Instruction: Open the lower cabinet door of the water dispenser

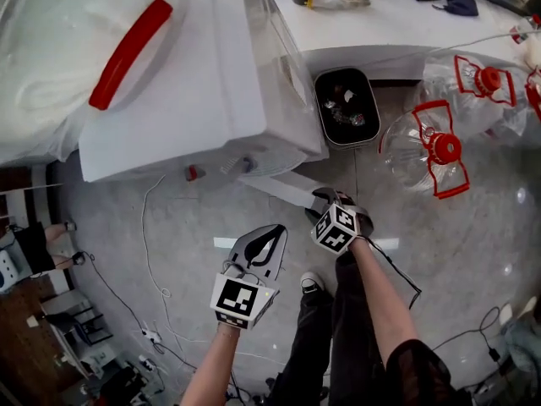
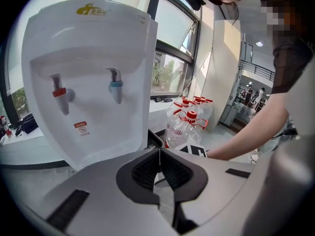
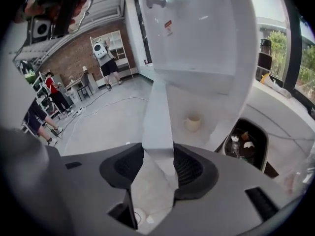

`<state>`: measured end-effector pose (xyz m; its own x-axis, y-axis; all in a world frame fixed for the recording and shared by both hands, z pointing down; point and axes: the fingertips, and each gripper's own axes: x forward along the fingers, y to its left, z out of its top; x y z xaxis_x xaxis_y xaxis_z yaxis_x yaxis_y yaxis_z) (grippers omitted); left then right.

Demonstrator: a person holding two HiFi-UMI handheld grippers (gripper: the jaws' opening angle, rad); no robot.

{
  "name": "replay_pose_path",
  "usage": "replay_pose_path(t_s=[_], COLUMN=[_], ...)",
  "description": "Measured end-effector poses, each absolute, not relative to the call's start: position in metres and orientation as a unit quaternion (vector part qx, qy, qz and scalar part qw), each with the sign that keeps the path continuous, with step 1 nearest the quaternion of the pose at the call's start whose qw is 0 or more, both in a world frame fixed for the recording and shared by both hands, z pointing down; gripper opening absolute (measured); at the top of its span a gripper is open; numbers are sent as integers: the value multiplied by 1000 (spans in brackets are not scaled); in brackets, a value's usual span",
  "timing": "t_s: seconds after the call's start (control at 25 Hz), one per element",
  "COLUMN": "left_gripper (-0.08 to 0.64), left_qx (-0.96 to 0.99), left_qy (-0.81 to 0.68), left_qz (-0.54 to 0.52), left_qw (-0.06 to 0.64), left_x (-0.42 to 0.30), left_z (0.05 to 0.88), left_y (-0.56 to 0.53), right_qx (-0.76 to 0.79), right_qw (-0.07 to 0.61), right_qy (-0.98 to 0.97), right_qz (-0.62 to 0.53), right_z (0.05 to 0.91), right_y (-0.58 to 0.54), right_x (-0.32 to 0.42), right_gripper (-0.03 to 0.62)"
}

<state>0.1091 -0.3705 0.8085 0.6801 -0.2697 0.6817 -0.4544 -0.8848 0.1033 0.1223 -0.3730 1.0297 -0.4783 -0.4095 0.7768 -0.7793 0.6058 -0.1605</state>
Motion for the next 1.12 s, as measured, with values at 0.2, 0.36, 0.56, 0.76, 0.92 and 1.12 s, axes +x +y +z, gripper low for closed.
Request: replay_pose_path(t_s=[0.2,0.36,0.56,0.76,0.92,1.12], left_gripper=[20,20,20,20,20,20], left_qx=[903,892,874,855,845,841], left_qy=[-227,-256,-298,-339,-364,-378], left_qz=[343,351,361,364,358,350], left_qw=[122,123,132,146,157,167], left_x=[68,12,-70,-138,-168,-182], left_z=[796,793,791,789,789,782], left_y=[-361,-357,-345,-330,-320,-307], right_qx=[311,277,243,206,188,180], right_qw=[364,372,384,401,402,400], right_qy=[-837,-848,-859,-868,-873,-875], right_qz=[265,257,235,208,201,203], right_z=[1031,1030,1026,1021,1016,996], right_y=[-332,-315,-312,-319,-324,-317], right_x=[55,1,-68,-124,-151,-154], right_gripper=[207,171,129,127,127,129])
